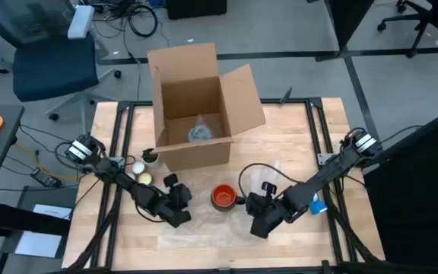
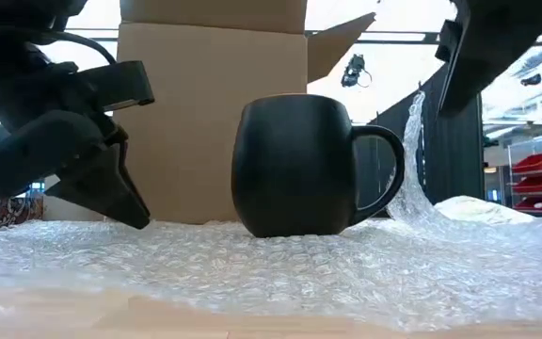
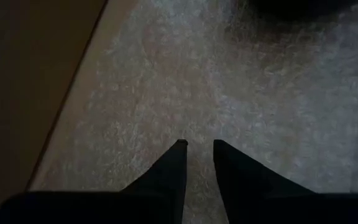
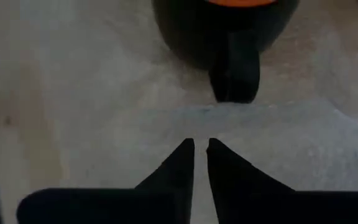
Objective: Wrap mug
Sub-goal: Wrap the black mug with bubble wrap
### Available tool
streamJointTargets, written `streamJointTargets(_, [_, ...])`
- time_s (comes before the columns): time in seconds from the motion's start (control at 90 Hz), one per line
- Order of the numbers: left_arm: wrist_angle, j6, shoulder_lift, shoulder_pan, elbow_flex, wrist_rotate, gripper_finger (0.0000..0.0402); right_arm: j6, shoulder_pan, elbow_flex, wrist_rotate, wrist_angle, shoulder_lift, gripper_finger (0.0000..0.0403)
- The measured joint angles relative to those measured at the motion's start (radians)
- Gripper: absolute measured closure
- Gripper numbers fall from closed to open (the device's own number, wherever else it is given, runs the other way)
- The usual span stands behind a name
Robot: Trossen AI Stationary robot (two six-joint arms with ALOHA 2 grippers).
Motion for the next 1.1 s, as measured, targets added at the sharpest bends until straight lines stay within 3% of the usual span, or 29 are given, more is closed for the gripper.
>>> streamJointTargets(0.367, [0.001,0.000,0.000,0.000,0.000,0.000,0.0337,-0.309,-0.011,0.001,0.074,0.003,-0.002,0.0221])
streamJointTargets(0.533, [0.001,0.000,0.000,0.000,0.000,0.000,0.0337,-0.445,-0.048,0.001,0.076,0.023,-0.003,0.0182])
streamJointTargets(0.789, [0.010,0.000,0.000,0.000,0.001,-0.001,0.0337,-0.671,-0.084,0.001,-0.093,0.071,0.028,0.0193])
streamJointTargets(1.1, [0.014,0.010,0.000,0.003,0.000,-0.011,0.0337,-0.726,-0.121,-0.020,-0.096,0.058,0.029,0.0256])
